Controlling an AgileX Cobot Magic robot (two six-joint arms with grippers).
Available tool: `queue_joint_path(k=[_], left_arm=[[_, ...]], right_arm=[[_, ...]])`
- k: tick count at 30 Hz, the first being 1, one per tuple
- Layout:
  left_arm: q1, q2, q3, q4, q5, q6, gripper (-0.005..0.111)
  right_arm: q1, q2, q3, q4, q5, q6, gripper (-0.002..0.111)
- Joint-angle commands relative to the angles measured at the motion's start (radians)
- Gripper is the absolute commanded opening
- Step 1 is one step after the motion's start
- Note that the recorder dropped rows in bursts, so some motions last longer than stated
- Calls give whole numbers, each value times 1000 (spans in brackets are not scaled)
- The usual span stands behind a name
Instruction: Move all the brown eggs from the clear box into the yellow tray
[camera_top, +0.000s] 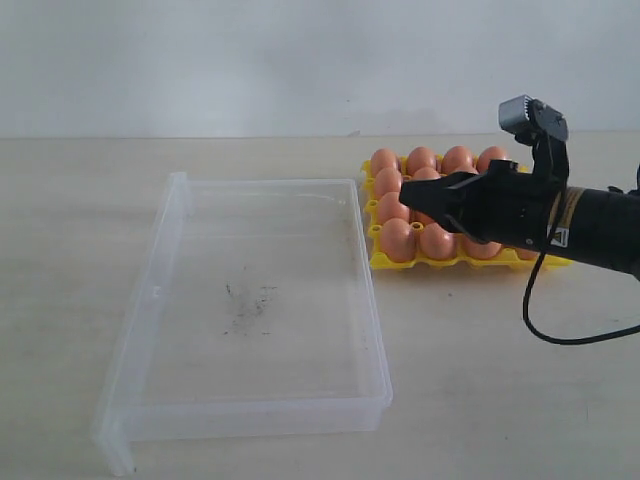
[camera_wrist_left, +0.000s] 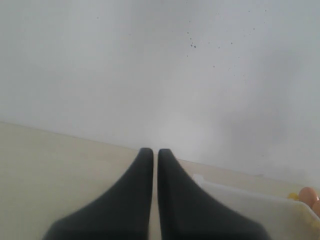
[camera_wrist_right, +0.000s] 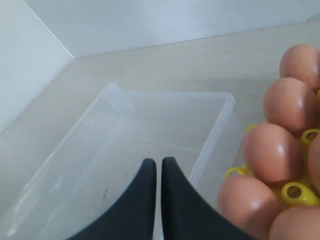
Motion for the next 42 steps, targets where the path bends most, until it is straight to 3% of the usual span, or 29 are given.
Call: queue_joint_path(k=[1, 16, 18, 26, 35, 42], left_arm=[[-4, -3, -3, -3, 0, 6, 4], [-4, -3, -3, -3, 0, 6, 4], [-4, -3, -3, -3, 0, 6, 4], [-4, -3, -3, -3, 0, 6, 4], [-4, -3, -3, -3, 0, 6, 4], [-4, -3, -3, -3, 0, 6, 4]], right_arm=[[0, -7, -2, -4, -18, 45, 0], [0, -9, -2, 5, -12, 32, 0], [0, -42, -2, -13, 61, 6, 0], [0, -384, -2, 77, 491, -234, 0], [0, -806, 5, 95, 749, -322, 0], [0, -1148, 148, 112, 810, -374, 0]])
